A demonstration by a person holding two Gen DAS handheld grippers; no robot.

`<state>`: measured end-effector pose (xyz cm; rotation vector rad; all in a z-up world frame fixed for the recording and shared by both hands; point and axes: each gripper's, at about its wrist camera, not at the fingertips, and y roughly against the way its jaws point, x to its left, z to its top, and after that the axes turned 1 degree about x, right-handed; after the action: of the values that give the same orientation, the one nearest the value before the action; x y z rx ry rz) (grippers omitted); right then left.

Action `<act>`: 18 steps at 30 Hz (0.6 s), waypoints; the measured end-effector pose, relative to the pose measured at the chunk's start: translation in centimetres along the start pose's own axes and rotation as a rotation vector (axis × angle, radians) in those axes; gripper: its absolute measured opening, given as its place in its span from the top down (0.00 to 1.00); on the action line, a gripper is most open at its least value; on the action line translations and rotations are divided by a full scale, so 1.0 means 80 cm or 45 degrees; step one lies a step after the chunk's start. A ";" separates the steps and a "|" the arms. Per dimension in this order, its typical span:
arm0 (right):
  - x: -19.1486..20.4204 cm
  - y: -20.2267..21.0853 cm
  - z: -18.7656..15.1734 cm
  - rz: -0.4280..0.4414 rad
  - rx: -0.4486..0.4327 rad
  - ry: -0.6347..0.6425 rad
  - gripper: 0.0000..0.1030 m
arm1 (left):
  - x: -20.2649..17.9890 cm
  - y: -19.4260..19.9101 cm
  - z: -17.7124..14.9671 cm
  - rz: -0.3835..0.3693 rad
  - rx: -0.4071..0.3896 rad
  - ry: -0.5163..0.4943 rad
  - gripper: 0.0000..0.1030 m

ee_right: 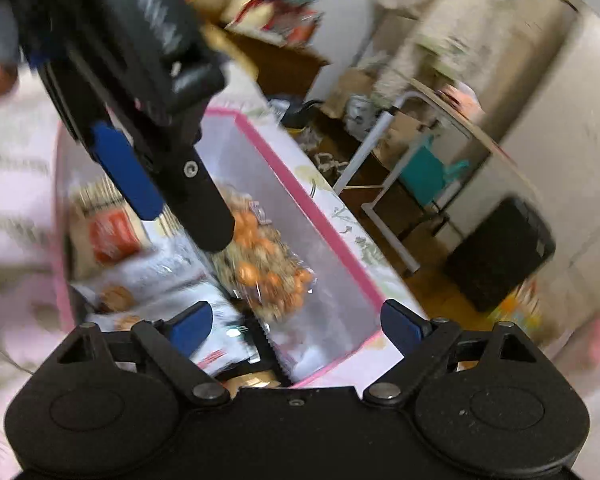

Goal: Organize snacks

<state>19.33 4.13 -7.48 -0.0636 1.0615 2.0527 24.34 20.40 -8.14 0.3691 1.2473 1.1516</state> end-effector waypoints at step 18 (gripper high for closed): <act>-0.057 0.192 -0.082 -0.180 -0.156 -0.885 0.09 | -0.116 0.112 -0.110 0.106 -0.244 -0.452 0.46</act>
<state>10.06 -8.36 0.22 0.4677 0.4822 1.7949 13.46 13.52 0.72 0.4619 0.8120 1.2040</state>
